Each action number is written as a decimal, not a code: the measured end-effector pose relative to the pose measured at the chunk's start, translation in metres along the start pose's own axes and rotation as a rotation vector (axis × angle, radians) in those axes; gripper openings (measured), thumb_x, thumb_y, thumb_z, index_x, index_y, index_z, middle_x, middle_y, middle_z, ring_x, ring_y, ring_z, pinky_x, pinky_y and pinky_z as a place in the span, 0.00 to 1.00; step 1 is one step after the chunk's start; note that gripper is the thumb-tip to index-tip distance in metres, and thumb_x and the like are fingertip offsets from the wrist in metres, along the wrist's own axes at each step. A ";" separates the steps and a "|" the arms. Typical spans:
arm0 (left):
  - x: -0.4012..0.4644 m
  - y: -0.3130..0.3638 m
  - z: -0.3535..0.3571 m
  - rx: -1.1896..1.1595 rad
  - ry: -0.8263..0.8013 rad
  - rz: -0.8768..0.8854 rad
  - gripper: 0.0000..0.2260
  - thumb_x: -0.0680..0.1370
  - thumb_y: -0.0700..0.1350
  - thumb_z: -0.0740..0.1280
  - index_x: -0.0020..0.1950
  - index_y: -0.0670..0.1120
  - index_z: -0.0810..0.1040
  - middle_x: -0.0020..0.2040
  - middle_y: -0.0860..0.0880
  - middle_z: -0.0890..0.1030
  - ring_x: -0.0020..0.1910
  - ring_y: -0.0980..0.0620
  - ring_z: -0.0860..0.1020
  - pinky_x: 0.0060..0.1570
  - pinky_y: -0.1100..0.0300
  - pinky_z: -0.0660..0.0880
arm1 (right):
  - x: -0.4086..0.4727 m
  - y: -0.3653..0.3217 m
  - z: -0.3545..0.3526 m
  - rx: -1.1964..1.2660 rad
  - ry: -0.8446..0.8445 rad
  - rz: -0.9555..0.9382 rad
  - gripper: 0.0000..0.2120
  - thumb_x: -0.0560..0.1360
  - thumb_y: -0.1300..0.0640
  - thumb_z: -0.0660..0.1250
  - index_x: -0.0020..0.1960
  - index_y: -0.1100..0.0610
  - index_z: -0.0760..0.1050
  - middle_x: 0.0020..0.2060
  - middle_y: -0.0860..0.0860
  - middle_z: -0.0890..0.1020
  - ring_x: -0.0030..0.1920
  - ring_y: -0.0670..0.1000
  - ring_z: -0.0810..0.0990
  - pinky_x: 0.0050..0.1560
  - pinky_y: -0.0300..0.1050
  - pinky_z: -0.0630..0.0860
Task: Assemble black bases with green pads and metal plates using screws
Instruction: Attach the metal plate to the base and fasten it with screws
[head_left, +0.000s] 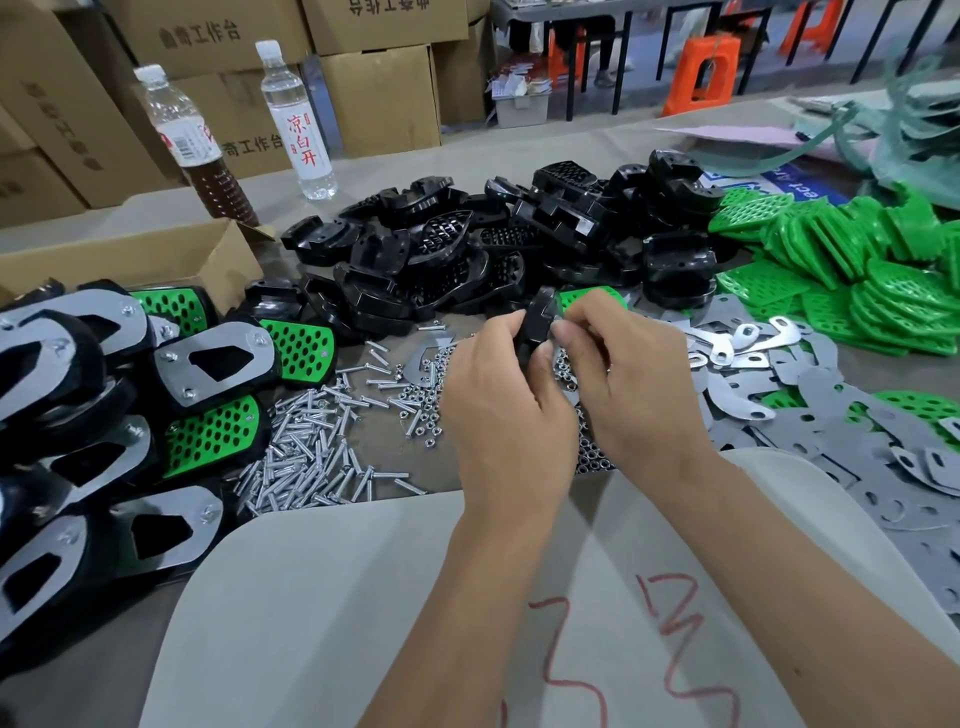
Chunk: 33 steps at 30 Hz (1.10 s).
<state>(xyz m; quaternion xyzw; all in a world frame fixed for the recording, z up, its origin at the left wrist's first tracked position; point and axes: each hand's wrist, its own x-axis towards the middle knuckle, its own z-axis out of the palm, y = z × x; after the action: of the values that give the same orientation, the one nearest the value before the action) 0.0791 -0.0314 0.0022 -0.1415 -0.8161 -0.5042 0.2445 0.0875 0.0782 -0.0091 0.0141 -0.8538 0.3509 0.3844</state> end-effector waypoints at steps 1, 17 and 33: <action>-0.001 0.000 0.000 0.009 0.007 0.012 0.10 0.80 0.37 0.70 0.60 0.39 0.82 0.49 0.46 0.84 0.50 0.43 0.79 0.50 0.53 0.71 | -0.001 -0.001 0.002 0.026 -0.002 0.031 0.11 0.84 0.59 0.64 0.43 0.60 0.73 0.30 0.43 0.72 0.34 0.47 0.70 0.34 0.40 0.64; 0.003 -0.004 0.000 -0.110 -0.081 -0.154 0.03 0.80 0.39 0.70 0.53 0.46 0.81 0.43 0.57 0.82 0.46 0.52 0.80 0.50 0.50 0.77 | 0.003 0.011 -0.014 0.146 -0.019 -0.133 0.04 0.74 0.69 0.75 0.45 0.61 0.83 0.42 0.52 0.81 0.41 0.50 0.78 0.38 0.29 0.68; 0.008 -0.009 0.001 -0.230 -0.155 -0.319 0.04 0.79 0.41 0.71 0.52 0.48 0.84 0.44 0.56 0.85 0.46 0.56 0.83 0.52 0.50 0.80 | 0.001 0.019 -0.012 0.296 -0.068 0.110 0.06 0.74 0.66 0.77 0.47 0.56 0.87 0.42 0.44 0.81 0.41 0.53 0.80 0.28 0.56 0.77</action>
<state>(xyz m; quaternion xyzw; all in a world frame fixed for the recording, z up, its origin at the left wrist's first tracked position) 0.0681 -0.0348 -0.0006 -0.0759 -0.7815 -0.6140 0.0804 0.0891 0.1002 -0.0147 0.0358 -0.8046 0.4928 0.3293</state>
